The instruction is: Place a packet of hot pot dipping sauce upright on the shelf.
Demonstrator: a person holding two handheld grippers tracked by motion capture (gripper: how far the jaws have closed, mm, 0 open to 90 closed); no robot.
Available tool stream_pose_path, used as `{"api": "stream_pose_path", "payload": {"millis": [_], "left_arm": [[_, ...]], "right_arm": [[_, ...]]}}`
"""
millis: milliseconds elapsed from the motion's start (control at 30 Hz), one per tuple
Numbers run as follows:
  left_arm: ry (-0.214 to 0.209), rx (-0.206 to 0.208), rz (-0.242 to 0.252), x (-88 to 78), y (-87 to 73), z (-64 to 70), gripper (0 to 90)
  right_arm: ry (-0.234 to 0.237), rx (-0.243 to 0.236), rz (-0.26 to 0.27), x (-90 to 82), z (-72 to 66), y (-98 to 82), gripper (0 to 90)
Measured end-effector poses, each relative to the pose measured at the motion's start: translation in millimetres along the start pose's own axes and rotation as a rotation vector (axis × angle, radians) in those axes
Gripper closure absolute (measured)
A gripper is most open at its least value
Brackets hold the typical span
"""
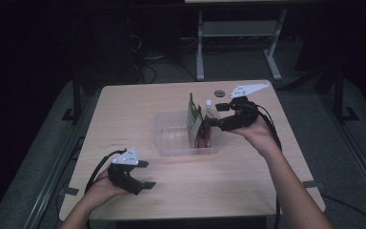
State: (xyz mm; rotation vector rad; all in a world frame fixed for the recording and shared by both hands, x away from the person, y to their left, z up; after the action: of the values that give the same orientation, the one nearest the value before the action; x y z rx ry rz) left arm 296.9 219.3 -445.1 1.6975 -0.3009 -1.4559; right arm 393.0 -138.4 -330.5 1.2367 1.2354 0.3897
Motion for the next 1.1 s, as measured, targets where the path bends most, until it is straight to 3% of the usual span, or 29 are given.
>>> {"api": "stream_pose_path", "payload": {"millis": [167,500,733,1100], "left_arm": [[0.002,-0.003,-0.006,-2.9,-0.3,-0.5,17.4],[0.013,-0.014,0.001,-7.3,-2.9,-1.1,17.4],[0.020,-0.021,0.005,-11.2,-6.3,1.1,17.4],[0.050,-0.048,0.022,-23.8,-22.0,3.2,17.4]], "right_arm": [[-0.026,0.001,-0.021,-9.4,-2.6,-16.7,20.2],[-0.103,-0.001,-0.001,-34.7,-9.0,-53.9,17.8],[-0.120,0.027,-0.013,-41.4,-12.9,-86.0,16.0],[-0.176,0.055,-0.096,-44.4,-22.7,-138.0,14.4]]}}
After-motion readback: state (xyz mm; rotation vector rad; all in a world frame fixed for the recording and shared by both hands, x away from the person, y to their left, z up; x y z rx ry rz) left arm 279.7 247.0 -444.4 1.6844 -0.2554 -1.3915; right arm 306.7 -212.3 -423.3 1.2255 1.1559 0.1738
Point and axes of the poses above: each handheld gripper's, and its own axes: x roughly forward along the jaws, y roughly out of its top, z roughly to its right, the point moved 2 cm from there along x, roughly forward along the jaws, and after that the axes turned 4 degrees about y, right-handed, at the moved point
